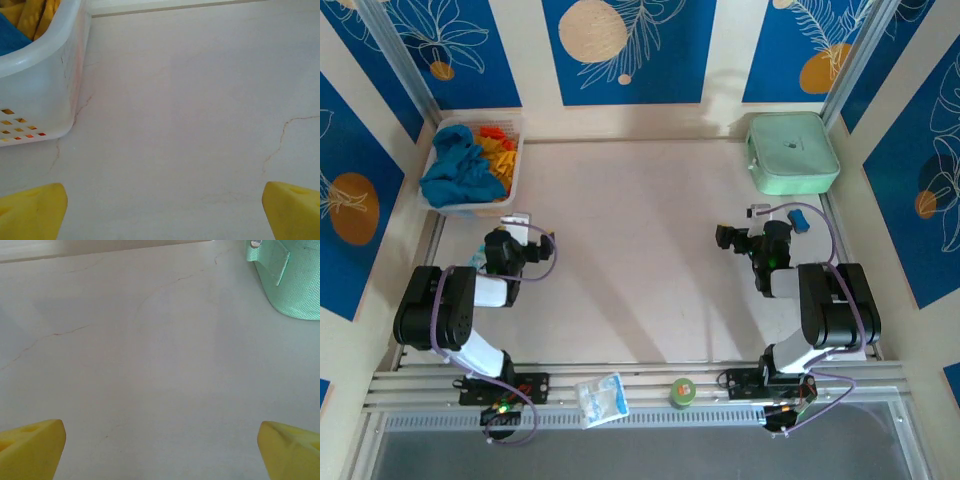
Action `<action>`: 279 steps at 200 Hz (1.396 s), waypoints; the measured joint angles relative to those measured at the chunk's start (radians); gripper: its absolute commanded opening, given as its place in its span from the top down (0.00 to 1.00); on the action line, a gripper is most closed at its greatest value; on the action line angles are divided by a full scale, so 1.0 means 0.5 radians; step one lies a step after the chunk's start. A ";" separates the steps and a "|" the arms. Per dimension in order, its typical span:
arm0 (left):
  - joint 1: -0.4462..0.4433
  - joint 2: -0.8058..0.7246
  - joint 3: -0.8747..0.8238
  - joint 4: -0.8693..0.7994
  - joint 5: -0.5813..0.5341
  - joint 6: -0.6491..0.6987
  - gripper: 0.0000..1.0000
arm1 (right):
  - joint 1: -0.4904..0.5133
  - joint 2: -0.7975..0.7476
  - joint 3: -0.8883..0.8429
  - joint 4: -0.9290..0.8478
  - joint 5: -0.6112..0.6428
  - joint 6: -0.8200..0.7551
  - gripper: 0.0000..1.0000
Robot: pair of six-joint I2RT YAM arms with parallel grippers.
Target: Fold and stack the t-shirts
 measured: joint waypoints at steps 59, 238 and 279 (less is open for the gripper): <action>0.000 0.000 0.000 0.000 0.000 0.000 0.01 | 0.000 0.000 0.000 0.000 0.000 0.001 0.01; -0.043 -1.045 0.758 -1.431 -0.497 -0.428 0.00 | 0.201 -0.645 0.903 -1.391 0.294 0.222 0.01; -0.004 -0.699 1.584 -2.307 -0.626 -0.673 0.00 | 0.298 -0.635 1.258 -2.061 0.330 0.340 0.00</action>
